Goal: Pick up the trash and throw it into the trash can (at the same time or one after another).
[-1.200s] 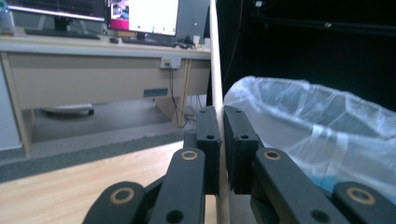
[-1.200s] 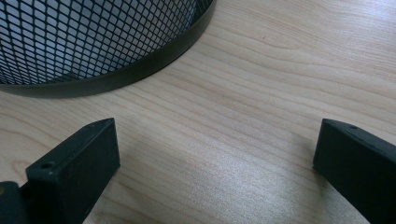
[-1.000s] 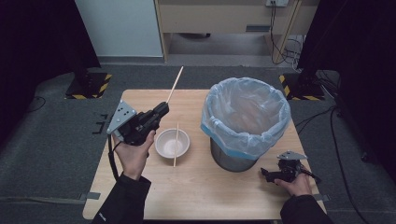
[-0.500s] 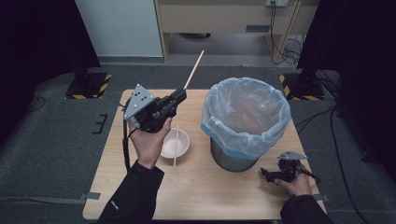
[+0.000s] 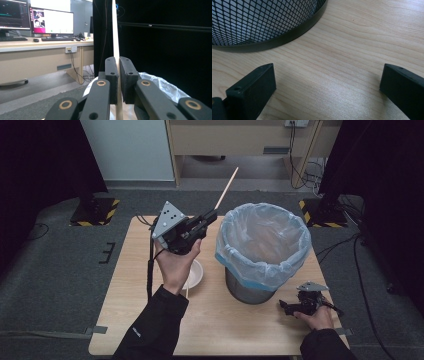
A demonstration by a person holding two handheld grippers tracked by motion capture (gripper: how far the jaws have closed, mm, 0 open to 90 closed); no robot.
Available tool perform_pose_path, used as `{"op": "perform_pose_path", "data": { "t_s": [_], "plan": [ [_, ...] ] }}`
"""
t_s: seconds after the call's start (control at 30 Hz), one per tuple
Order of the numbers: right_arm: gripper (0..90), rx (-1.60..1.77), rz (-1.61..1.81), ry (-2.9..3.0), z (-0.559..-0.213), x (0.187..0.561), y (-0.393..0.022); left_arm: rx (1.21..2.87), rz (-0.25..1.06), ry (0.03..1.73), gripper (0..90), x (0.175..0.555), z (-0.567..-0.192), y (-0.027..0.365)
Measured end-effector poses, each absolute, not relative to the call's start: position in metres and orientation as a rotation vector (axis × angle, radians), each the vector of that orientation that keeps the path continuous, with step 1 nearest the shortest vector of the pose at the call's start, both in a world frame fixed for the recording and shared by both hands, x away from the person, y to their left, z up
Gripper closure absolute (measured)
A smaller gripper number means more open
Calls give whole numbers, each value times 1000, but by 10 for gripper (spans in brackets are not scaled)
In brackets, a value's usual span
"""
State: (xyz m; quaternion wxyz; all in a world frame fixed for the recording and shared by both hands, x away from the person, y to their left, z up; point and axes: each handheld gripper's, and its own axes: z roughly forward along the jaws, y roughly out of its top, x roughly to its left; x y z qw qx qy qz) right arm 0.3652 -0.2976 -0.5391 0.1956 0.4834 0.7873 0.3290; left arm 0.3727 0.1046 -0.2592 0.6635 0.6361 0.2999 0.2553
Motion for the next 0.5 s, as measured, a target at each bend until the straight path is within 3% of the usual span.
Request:
{"op": "perform_pose_path", "data": {
  "t_s": [0.5],
  "plan": [
    [7,1353,921,2209,-539,365,-298,1446,556,628,853,387,-252,66]
  ]
}}
